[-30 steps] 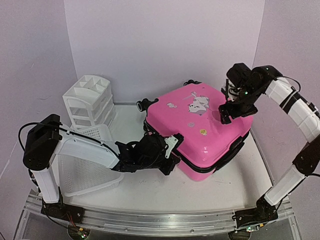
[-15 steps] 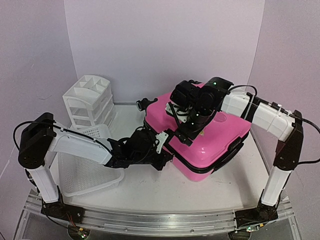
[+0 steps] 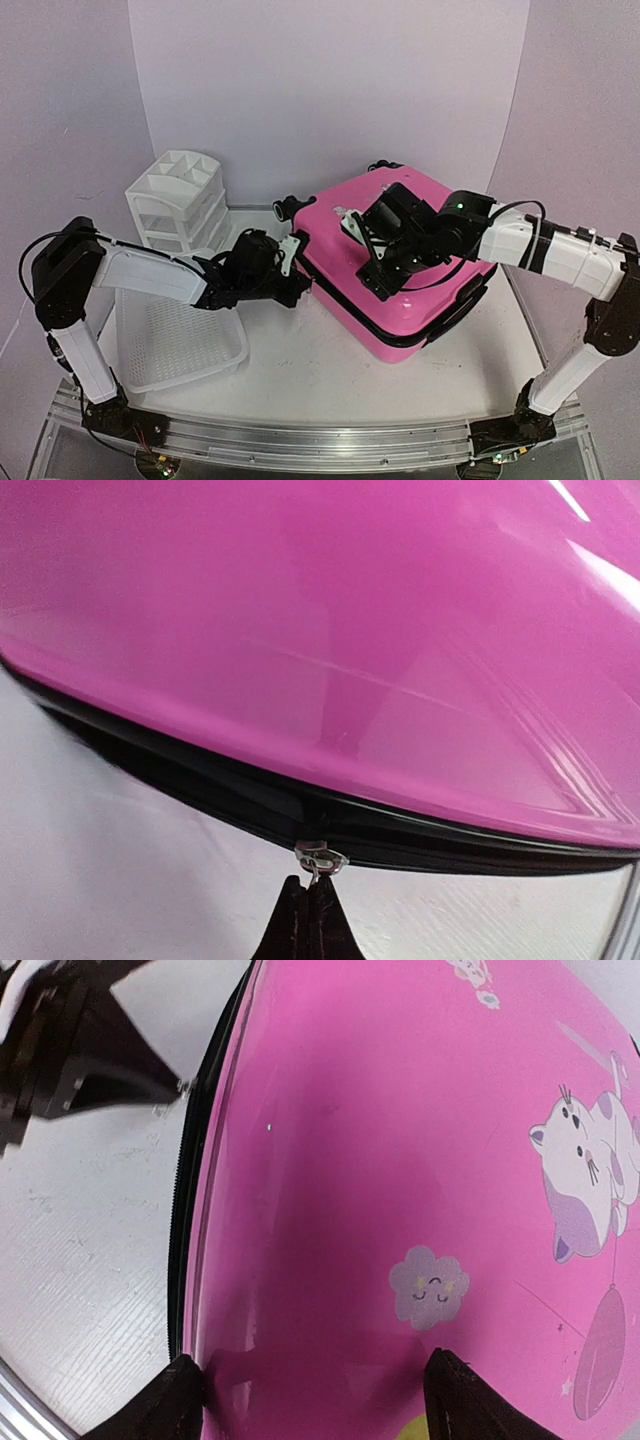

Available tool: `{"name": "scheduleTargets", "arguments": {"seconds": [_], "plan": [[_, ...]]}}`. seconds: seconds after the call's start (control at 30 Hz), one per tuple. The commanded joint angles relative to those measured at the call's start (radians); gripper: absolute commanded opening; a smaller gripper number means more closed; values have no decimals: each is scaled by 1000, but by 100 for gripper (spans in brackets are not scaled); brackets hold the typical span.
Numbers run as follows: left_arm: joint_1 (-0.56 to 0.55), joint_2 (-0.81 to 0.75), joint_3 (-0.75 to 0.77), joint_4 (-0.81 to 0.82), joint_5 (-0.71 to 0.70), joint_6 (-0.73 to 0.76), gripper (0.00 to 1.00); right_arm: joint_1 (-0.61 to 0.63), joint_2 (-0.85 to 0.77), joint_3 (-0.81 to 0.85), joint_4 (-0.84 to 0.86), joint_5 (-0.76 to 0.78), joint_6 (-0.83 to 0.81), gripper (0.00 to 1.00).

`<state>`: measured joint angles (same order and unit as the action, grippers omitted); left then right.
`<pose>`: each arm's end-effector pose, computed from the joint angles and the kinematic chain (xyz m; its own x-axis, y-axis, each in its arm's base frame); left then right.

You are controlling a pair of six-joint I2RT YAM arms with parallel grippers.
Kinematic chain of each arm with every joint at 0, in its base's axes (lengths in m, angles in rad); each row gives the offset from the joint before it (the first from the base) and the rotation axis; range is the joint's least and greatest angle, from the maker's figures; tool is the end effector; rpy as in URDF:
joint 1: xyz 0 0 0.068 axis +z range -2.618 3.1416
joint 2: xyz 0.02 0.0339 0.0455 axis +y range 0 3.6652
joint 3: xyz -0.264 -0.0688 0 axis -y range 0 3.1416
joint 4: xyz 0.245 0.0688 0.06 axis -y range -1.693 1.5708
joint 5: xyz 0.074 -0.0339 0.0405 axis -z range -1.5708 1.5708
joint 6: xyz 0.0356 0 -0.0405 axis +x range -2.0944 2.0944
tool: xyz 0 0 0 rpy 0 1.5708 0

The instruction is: Open, take out, and arrange the luggage

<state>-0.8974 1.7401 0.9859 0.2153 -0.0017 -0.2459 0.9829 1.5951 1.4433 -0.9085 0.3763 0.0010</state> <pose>0.2359 -0.2956 0.1935 -0.5005 0.2370 -0.8327 0.6794 0.7036 -0.2081 0.1939 0.2673 0.3062 -0.4846 -0.7254 -0.4889 -0.6738 0.6659 -0.3201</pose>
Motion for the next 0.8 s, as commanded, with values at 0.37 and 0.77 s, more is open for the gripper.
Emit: {"name": "scheduleTargets", "arguments": {"seconds": [0.37,0.77], "plan": [[307,151,298,-8,-39,205,0,-96,-95,-354,-308,141,192,81],[53,-22,90,-7,40,1,0,-294,-260,-367,-303,117,90,86]]}}
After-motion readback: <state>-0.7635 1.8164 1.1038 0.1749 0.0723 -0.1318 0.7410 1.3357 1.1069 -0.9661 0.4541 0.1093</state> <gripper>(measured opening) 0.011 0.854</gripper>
